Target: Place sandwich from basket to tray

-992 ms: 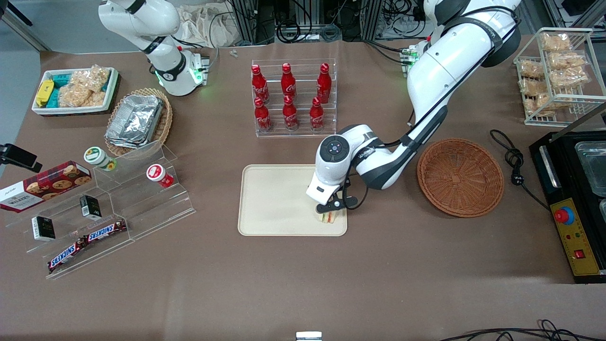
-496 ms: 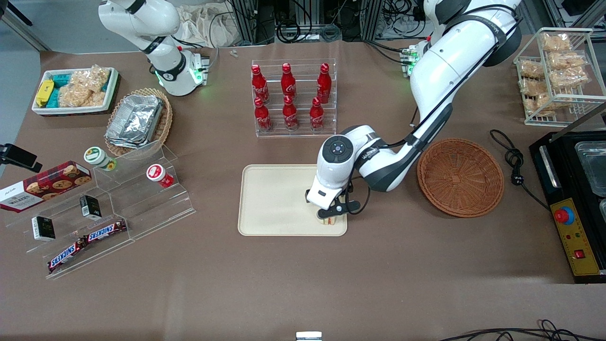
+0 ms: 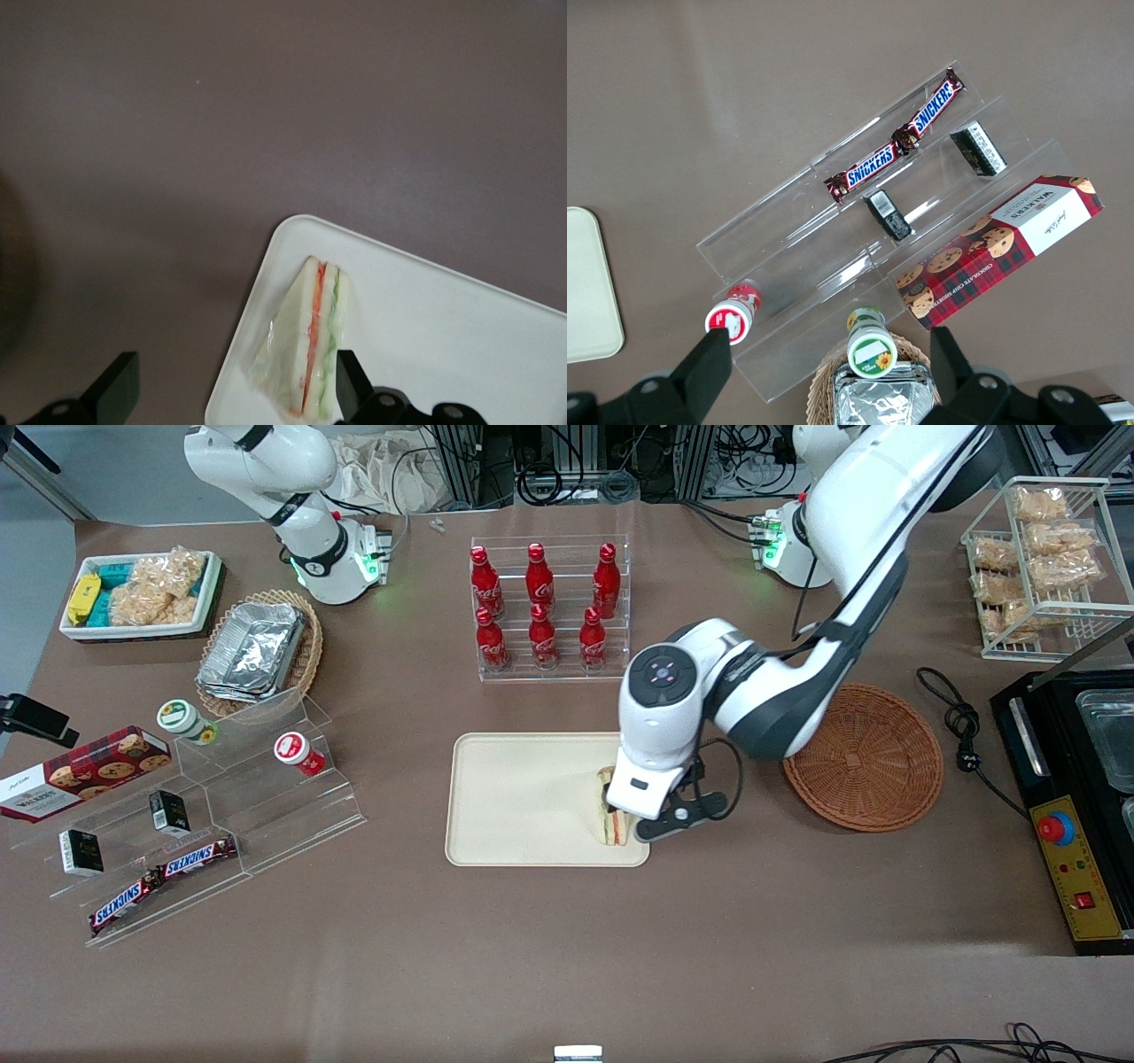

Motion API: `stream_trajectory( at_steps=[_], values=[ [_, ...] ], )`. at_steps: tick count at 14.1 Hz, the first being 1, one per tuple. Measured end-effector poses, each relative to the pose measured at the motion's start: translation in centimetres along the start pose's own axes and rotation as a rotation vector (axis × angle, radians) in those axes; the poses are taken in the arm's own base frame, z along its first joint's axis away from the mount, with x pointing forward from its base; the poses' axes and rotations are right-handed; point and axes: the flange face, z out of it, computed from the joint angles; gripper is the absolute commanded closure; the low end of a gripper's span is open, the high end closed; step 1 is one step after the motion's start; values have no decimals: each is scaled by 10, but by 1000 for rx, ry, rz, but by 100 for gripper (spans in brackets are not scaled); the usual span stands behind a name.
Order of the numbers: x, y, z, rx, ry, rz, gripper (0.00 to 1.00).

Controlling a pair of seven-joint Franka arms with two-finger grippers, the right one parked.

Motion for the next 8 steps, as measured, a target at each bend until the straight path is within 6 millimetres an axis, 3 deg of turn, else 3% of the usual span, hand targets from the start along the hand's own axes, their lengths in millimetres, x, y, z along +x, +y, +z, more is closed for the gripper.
stream_trajectory(
  at_steps=[2,5,8],
  values=[
    [11,-25,-33,2,-10,30,0],
    [21,-76,-56,-5,-64,115,0],
    [47,-154,-84,-23,-119,235,0]
  ],
)
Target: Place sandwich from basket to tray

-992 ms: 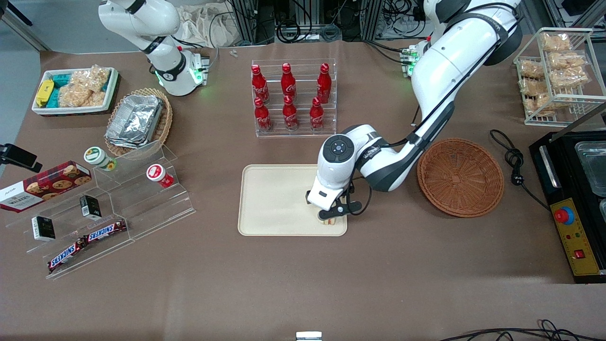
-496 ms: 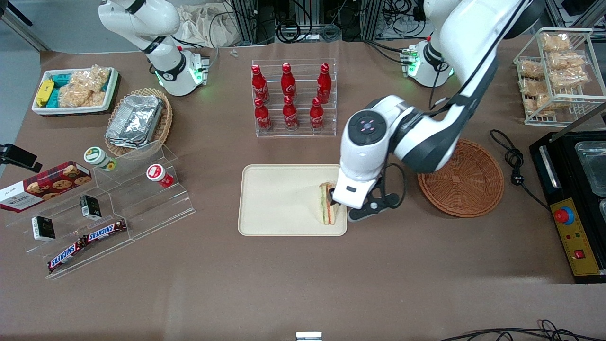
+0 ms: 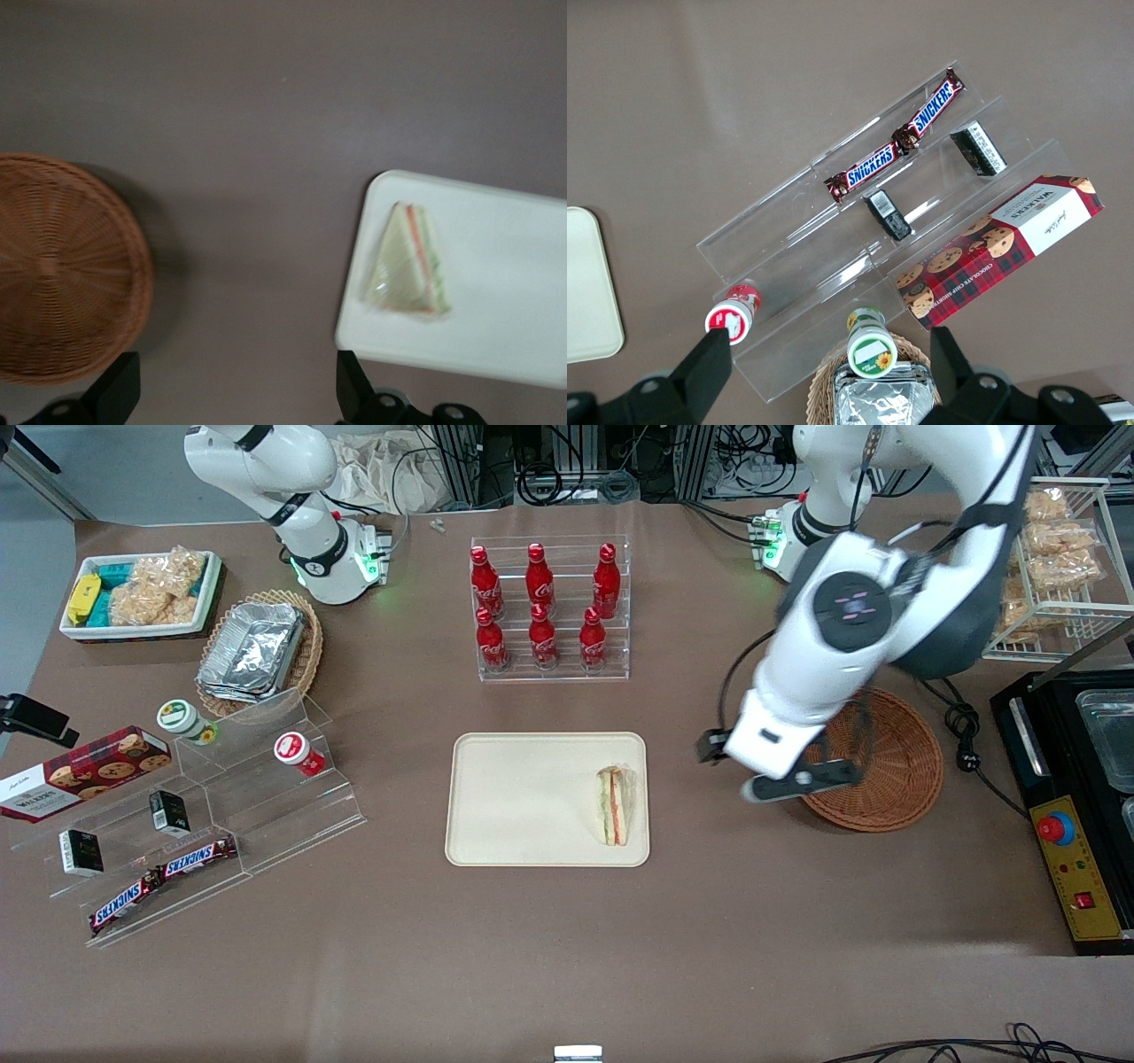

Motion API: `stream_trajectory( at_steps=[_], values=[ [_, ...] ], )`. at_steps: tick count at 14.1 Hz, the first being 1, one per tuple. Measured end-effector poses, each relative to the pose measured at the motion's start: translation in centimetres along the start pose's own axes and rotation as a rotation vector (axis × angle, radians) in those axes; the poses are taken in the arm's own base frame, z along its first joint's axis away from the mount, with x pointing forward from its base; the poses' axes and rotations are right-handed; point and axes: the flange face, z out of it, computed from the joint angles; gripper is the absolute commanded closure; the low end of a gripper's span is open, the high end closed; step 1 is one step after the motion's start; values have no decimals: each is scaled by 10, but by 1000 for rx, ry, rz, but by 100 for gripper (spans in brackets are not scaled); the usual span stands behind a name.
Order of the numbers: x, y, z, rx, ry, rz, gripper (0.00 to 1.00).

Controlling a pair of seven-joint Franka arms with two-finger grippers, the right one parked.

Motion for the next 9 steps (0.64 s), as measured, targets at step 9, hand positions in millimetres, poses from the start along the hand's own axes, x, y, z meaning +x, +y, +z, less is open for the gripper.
stream_trajectory(
  at_steps=[9],
  values=[
    [31,-169,-44,45,-78,321,0]
  ],
)
